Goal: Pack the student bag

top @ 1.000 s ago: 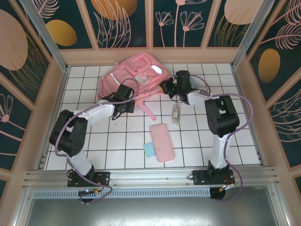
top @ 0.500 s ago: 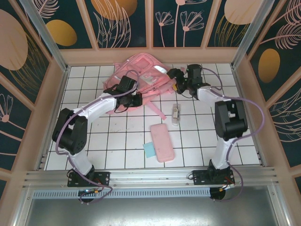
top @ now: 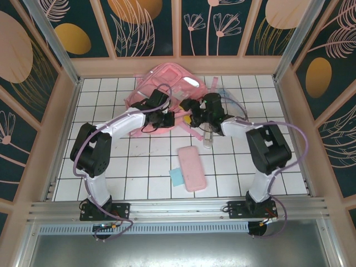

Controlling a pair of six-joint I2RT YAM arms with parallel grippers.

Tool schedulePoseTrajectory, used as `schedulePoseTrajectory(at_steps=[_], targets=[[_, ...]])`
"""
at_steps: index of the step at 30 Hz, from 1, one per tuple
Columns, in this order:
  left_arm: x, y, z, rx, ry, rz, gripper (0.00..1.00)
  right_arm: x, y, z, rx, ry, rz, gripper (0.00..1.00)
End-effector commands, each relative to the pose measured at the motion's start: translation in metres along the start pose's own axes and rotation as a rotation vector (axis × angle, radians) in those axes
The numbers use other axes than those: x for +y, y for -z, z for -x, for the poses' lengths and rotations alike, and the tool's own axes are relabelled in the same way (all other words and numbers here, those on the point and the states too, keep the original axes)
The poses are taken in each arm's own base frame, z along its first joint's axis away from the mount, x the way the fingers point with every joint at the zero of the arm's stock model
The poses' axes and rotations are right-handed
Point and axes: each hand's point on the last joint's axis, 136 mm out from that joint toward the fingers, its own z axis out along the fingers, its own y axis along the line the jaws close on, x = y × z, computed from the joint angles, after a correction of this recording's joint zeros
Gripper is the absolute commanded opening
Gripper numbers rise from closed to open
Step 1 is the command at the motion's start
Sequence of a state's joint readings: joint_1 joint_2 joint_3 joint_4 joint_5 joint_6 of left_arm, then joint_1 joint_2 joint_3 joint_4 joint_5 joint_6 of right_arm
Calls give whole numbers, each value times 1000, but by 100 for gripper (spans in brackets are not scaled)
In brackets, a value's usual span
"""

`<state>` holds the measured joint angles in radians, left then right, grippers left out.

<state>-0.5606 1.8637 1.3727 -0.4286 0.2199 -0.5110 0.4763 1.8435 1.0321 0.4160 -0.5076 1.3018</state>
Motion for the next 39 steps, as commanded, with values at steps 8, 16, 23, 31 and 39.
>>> schedulePoseTrajectory(at_steps=[8,16,23,31,39], targets=[[10,20,-1,-36,-41,103,0,-10,-23,20,-39,-29,41,0],[112,32,-32,57,-38,442,0,-2,8,60,-180,112,-37,0],[117,63,-39,112,-84,501,0,7,12,91,-234,244,-100,0],[129,75,-47,158,-112,554,0,27,13,118,-284,391,-128,0],[33,38,-47,113,-122,198,0,68,-25,139,-215,565,-83,0]])
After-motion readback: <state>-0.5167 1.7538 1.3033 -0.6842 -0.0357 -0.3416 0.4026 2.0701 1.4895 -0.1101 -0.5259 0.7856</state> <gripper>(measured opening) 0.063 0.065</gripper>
